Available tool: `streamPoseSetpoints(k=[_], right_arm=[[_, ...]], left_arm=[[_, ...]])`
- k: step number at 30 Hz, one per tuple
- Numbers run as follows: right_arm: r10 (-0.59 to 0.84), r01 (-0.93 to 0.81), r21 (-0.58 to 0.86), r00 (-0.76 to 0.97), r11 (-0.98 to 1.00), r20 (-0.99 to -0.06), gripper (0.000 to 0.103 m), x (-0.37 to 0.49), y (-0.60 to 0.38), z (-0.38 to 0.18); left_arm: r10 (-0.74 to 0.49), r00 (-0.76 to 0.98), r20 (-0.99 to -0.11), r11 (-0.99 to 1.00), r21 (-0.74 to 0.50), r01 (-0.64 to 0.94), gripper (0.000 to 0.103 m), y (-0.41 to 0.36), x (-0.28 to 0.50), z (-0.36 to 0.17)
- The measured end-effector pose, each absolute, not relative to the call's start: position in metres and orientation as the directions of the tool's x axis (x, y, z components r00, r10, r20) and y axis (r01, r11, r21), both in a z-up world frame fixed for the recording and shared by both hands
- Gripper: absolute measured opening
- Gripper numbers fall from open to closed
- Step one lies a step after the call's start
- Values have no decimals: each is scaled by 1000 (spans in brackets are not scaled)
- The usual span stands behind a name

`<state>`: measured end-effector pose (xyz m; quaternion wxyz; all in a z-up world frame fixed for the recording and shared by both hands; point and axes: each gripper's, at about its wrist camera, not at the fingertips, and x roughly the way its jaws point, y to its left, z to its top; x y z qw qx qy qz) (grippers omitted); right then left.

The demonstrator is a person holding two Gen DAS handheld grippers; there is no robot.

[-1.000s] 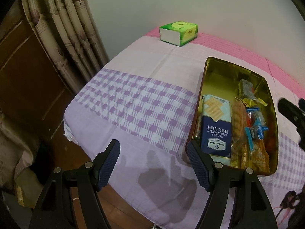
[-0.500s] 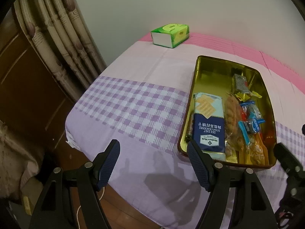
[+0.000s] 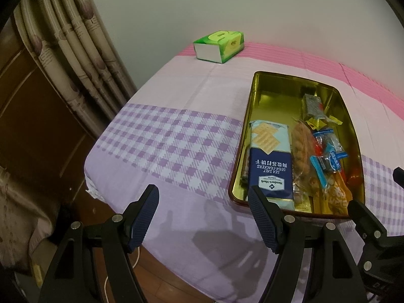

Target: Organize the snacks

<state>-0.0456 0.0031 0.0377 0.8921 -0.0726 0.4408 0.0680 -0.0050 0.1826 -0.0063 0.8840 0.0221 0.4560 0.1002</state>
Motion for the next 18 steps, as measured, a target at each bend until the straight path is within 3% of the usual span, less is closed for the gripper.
streamPoseSetpoints(k=[18], right_arm=[[58, -187, -67, 590, 980, -805, 102, -45, 3, 34]], left_arm=[[196, 562, -804, 980, 134, -149, 73, 180, -4, -8]])
